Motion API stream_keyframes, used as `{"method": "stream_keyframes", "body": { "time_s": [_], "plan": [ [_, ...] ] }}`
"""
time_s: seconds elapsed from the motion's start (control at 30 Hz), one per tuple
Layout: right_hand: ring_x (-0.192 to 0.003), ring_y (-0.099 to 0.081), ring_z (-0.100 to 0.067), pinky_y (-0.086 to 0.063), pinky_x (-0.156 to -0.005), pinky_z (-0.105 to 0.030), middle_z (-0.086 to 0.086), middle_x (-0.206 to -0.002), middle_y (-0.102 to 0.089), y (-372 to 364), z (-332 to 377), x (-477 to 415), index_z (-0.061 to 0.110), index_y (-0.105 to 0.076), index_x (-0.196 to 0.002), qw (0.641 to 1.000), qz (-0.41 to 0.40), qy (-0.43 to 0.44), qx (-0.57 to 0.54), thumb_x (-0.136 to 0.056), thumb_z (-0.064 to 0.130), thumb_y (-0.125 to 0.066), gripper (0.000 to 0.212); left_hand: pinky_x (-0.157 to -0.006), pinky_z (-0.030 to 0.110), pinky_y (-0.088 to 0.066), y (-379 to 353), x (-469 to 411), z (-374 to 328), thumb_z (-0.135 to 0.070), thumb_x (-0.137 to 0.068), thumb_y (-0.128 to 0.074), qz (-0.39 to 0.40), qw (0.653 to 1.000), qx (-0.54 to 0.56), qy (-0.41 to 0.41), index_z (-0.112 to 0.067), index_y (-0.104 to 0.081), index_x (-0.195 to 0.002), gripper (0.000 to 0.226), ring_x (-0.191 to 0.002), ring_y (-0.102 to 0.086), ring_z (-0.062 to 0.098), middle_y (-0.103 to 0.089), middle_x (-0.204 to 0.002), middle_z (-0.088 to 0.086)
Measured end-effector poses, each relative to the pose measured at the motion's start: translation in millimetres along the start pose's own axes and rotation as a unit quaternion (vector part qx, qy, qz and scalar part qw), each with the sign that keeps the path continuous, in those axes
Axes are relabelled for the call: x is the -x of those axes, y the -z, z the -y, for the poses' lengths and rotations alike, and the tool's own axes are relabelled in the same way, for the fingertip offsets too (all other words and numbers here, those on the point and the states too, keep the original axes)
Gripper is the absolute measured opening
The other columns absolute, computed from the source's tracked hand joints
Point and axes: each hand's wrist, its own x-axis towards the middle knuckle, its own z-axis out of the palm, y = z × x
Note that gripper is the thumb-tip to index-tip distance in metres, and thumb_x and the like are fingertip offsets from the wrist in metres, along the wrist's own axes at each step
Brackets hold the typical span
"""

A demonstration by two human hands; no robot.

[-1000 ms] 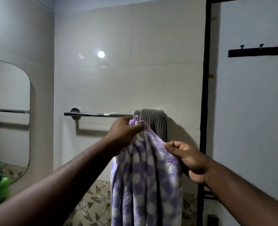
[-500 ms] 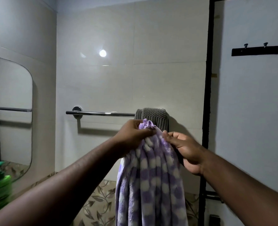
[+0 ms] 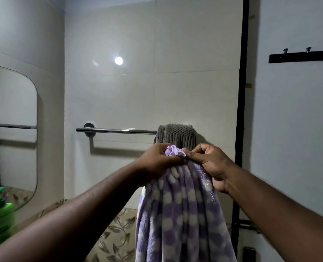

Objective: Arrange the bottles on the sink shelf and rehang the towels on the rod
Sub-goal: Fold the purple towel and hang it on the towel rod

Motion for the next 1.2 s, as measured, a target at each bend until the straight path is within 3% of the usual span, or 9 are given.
{"method": "stream_keyframes", "body": {
  "time_s": [0.13, 0.2, 0.3, 0.37, 0.5, 0.73, 0.9, 1.07, 1.2],
  "plan": [
    [-0.087, -0.067, -0.03, -0.055, -0.086, -0.043, -0.023, -0.101, -0.072, 25, -9, 7, 0.0, -0.069, -0.103, 0.989, 0.101, -0.085, 0.062, -0.08, 0.03, -0.082, 0.04, -0.076, 0.035, -0.059, 15, 0, -3, -0.002, -0.085, -0.077, -0.107, 0.994, 0.015, -0.001, 0.0, -0.077, -0.092, 0.007, -0.075, -0.07, 0.019, -0.079, -0.087, 0.016],
    [-0.078, -0.066, -0.025, -0.056, -0.077, -0.037, -0.019, -0.095, -0.072, 35, -12, 8, 0.005, -0.07, -0.097, 0.992, 0.089, -0.075, 0.057, -0.081, 0.026, -0.079, 0.027, -0.074, 0.032, -0.058, 28, 1, -2, -0.002, -0.085, -0.077, -0.117, 0.993, 0.012, 0.008, -0.003, -0.078, -0.088, 0.003, -0.071, -0.07, 0.017, -0.077, -0.081, 0.01],
    [-0.068, -0.065, -0.022, -0.058, -0.064, -0.032, -0.015, -0.084, -0.072, 24, -12, 5, 0.009, -0.069, -0.086, 0.997, 0.047, -0.029, 0.061, -0.086, 0.016, -0.073, 0.008, -0.088, 0.038, -0.059, 22, 7, -4, -0.009, -0.086, -0.08, -0.004, 0.999, -0.02, 0.026, -0.005, -0.079, -0.099, 0.014, -0.088, -0.073, 0.021, -0.08, -0.1, 0.013],
    [-0.063, -0.065, -0.019, -0.057, -0.058, -0.029, -0.011, -0.075, -0.07, 6, -10, 0, 0.011, -0.066, -0.078, 0.996, 0.044, 0.001, 0.075, -0.09, 0.009, -0.071, 0.013, -0.096, 0.034, -0.057, 8, 7, -4, -0.01, -0.089, -0.079, 0.062, 0.998, -0.019, 0.015, -0.008, -0.078, -0.108, 0.02, -0.099, -0.072, 0.018, -0.078, -0.111, 0.012],
    [-0.056, -0.059, -0.015, -0.052, -0.052, -0.025, -0.006, -0.065, -0.063, -7, -8, -5, 0.014, -0.058, -0.071, 0.998, 0.011, 0.014, 0.067, -0.087, 0.008, -0.075, 0.023, -0.091, 0.03, -0.058, 6, 3, -1, -0.005, -0.087, -0.078, 0.022, 1.0, 0.008, 0.007, -0.001, -0.077, -0.108, 0.021, -0.094, -0.072, 0.016, -0.079, -0.107, 0.013],
    [-0.081, -0.07, -0.024, -0.06, -0.075, -0.034, -0.018, -0.098, -0.074, 33, -2, 10, 0.003, -0.07, -0.103, 0.987, 0.11, -0.093, 0.068, -0.08, 0.022, -0.077, 0.031, -0.093, 0.053, -0.057, 38, 7, 2, -0.019, -0.068, -0.081, -0.092, 0.996, 0.001, 0.008, 0.0, -0.078, -0.092, 0.031, -0.086, -0.069, 0.026, -0.077, -0.096, 0.022],
    [-0.067, -0.068, -0.019, -0.06, -0.067, -0.031, -0.013, -0.081, -0.073, 10, -3, 3, 0.007, -0.069, -0.083, 0.998, 0.034, -0.009, 0.061, -0.086, 0.007, -0.073, 0.004, -0.085, 0.036, -0.056, 20, 13, -6, -0.018, -0.081, -0.088, 0.046, 0.998, -0.03, 0.025, -0.014, -0.078, -0.088, 0.013, -0.084, -0.067, 0.016, -0.077, -0.092, 0.003],
    [-0.073, -0.071, -0.021, -0.062, -0.071, -0.033, -0.014, -0.085, -0.075, -9, 0, -2, 0.005, -0.07, -0.085, 0.998, 0.044, 0.016, 0.038, -0.086, 0.006, -0.073, 0.004, -0.093, 0.028, -0.056, 5, 7, -3, -0.008, -0.08, -0.086, 0.037, 0.999, -0.008, -0.016, -0.006, -0.072, -0.12, 0.043, -0.096, -0.069, 0.011, -0.078, -0.114, 0.011],
    [-0.095, -0.072, -0.028, -0.06, -0.09, -0.038, -0.02, -0.108, -0.075, 9, 1, 5, -0.002, -0.071, -0.112, 0.992, 0.109, -0.02, 0.053, -0.082, 0.014, -0.074, 0.034, -0.074, 0.03, -0.054, 16, 9, 0, -0.017, -0.068, -0.084, -0.055, 0.998, -0.024, -0.013, -0.01, -0.078, -0.083, 0.018, -0.075, -0.066, 0.015, -0.077, -0.083, 0.007]
  ]
}}
